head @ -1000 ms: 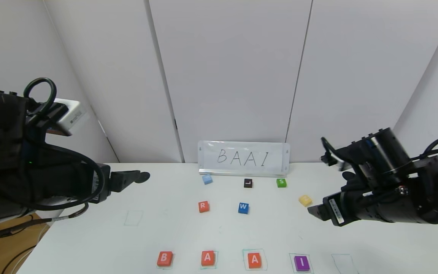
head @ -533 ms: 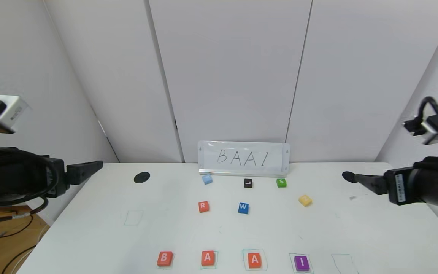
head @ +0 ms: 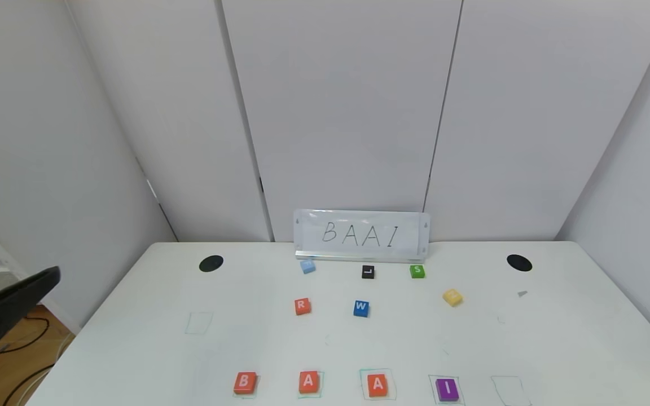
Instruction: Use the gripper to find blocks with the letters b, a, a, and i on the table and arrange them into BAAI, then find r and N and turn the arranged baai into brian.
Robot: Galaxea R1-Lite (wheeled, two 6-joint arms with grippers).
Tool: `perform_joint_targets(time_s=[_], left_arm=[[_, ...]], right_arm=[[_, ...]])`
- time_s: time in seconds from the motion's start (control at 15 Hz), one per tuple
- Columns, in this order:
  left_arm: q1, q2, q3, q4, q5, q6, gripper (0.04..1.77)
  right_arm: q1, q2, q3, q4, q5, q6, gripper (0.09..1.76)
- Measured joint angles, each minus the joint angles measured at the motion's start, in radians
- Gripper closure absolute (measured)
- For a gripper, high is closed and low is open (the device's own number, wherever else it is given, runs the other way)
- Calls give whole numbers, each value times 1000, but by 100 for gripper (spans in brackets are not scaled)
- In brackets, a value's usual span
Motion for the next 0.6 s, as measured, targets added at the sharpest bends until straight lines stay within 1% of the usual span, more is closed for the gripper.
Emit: perform_joint_targets(time_s=[0.13,0.2,0.33,0.47,0.6], left_arm=[[0,-109,7,67,-11,9,9],[0,-163,7,95,-16,18,9],[0,-255,4,131,-22,44,9],[6,-336,3,147,-23,64,9],[11,-410,6,149,-21,68,9]], right_arm=[[-10,-135,20,7,-40,-66,15],[-31,-189,27,17,-53,-90,15],[-123,-275,35,39,-61,-121,15],[-201,-357,38,50,-20,-153,15],[-250,-449,46,64,29,-175,15]])
